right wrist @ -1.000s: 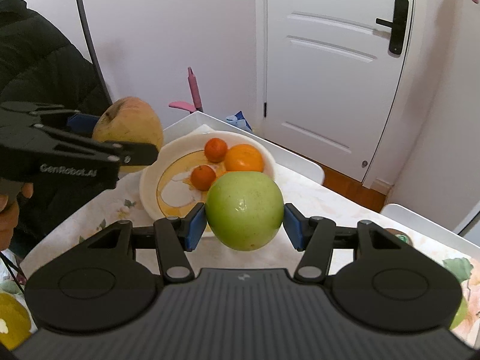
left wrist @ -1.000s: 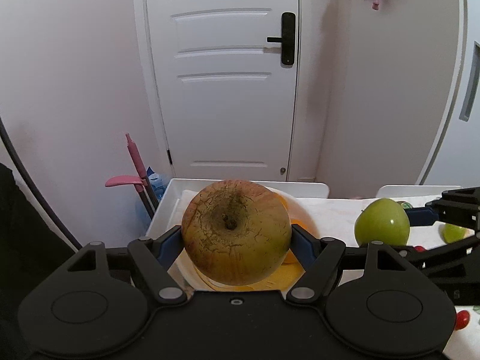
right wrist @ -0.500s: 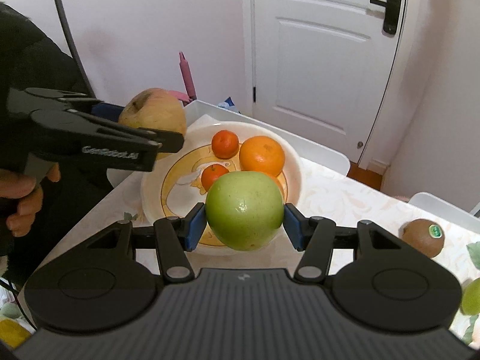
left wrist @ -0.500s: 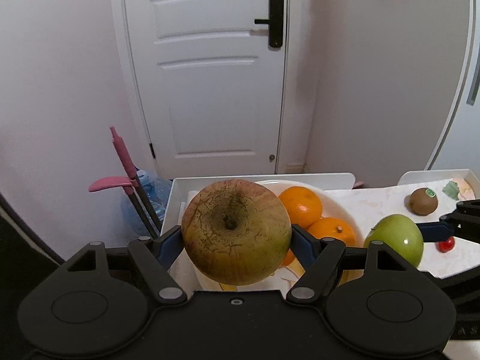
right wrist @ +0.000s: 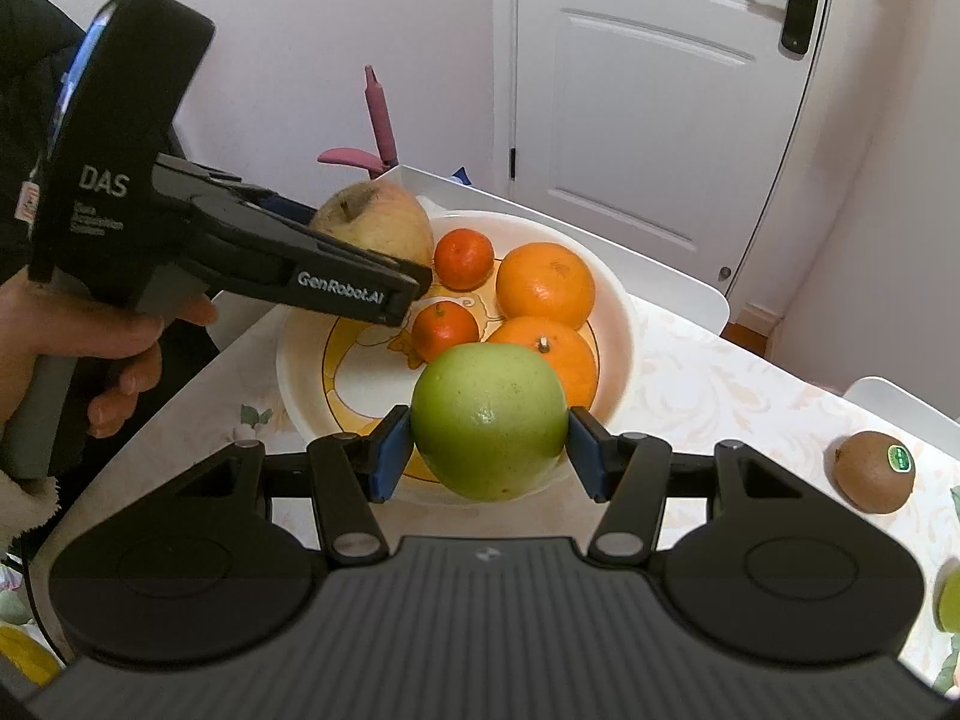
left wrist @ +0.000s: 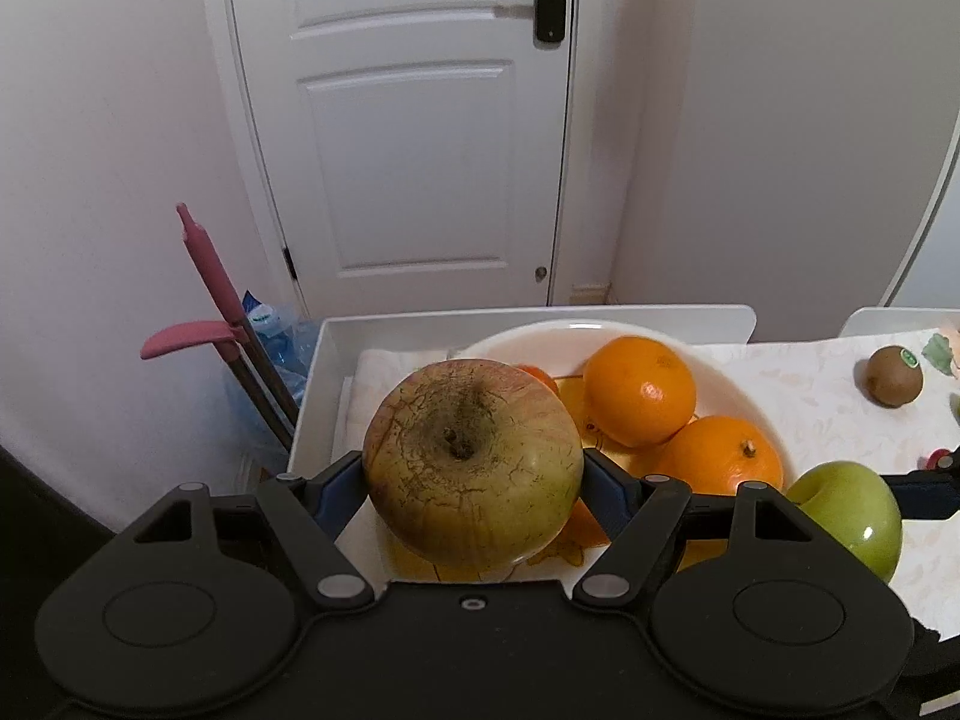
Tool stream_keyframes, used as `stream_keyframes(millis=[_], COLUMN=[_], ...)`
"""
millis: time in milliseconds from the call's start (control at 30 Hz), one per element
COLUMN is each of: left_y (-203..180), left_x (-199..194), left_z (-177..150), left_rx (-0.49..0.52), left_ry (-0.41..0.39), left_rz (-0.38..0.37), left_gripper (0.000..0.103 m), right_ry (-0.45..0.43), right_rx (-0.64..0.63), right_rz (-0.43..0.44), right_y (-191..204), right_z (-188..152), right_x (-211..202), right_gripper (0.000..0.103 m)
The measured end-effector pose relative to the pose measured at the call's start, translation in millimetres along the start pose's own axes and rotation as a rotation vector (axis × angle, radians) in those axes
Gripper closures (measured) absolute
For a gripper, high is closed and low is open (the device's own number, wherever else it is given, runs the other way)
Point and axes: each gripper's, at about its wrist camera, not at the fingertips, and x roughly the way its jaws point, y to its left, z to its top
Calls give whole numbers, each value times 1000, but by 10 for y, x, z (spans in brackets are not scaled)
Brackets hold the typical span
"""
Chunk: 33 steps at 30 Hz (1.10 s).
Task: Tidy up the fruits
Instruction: 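Carry both fruits to the duck bowl while the left tool releases the apple inside, then lower the green apple into the duck bowl and open the right tool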
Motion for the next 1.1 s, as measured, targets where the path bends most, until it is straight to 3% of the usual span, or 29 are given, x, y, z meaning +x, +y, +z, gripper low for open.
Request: stream_keyframes(millis=[200, 333, 833, 1100], left_y=[27, 55, 205, 204], left_x=[59, -75, -506, -574], left_z=[-6, 9, -50, -137], left_rx=[-24, -26, -111, -106], left_ry=[35, -26, -52, -52], left_rz=[-19, -7, -2, 0], left_gripper=[23, 0, 0, 0], right_ry=[4, 4, -9, -11], right_rx=[-2, -13, -53, -69], right_rz=[0, 1, 25, 28], right_y=[-6, 11, 165, 272], right_z=[-8, -1, 58, 18], right_x=[3, -9, 106, 274], right_gripper=[33, 33, 33, 33])
